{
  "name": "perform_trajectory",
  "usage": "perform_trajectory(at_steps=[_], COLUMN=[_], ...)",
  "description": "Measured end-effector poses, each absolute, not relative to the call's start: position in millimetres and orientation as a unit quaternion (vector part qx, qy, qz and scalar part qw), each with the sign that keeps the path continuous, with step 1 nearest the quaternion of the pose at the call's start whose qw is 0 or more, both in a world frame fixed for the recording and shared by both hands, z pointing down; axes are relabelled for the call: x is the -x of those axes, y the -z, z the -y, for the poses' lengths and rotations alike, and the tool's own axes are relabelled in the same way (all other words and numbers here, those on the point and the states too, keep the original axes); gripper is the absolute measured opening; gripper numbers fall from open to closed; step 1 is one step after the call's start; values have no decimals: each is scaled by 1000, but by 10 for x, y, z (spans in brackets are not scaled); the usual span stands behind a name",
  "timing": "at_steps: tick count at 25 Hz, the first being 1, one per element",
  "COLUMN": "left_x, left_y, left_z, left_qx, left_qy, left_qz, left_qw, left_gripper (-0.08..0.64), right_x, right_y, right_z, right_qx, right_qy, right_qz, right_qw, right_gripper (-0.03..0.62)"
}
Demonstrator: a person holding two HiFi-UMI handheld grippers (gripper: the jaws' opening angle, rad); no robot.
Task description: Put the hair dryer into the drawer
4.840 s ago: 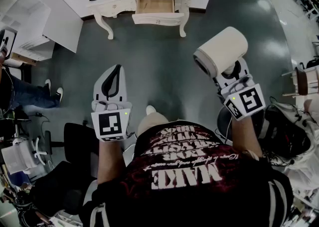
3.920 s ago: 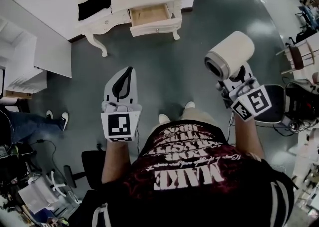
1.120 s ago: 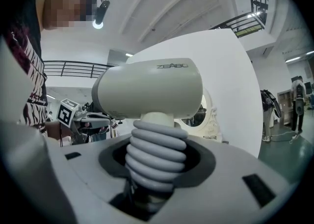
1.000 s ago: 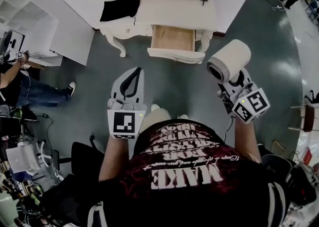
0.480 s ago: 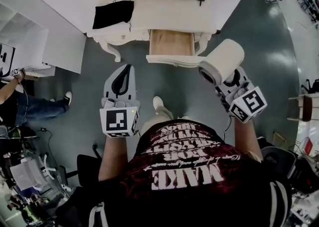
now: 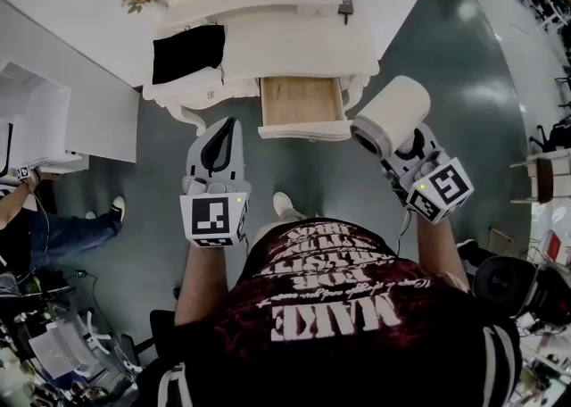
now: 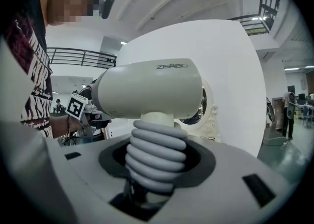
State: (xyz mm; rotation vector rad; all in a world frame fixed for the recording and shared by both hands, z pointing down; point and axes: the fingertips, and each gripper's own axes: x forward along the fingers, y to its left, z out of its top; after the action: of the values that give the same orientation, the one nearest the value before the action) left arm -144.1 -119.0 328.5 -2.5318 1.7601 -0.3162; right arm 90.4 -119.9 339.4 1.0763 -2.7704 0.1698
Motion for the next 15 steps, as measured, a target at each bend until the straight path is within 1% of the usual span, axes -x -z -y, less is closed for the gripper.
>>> perform_trajectory(at_steps=[11, 15], left_x=[1599, 1641], left_y=[-3355, -3319], left_z=[1688, 1819], left_qx=[833, 840], left_qy=[102, 96], left_qz=[-544, -534], left_qw=[16, 18], left_gripper=[8, 8], right_x=[-748, -723], right_y=[-3403, -3364], right_z=[1519, 1596], right_qx=[-392, -403], right_qy=[-53, -58], right_qz=[914, 910], right_qw=[89, 79], right_gripper=[199, 199])
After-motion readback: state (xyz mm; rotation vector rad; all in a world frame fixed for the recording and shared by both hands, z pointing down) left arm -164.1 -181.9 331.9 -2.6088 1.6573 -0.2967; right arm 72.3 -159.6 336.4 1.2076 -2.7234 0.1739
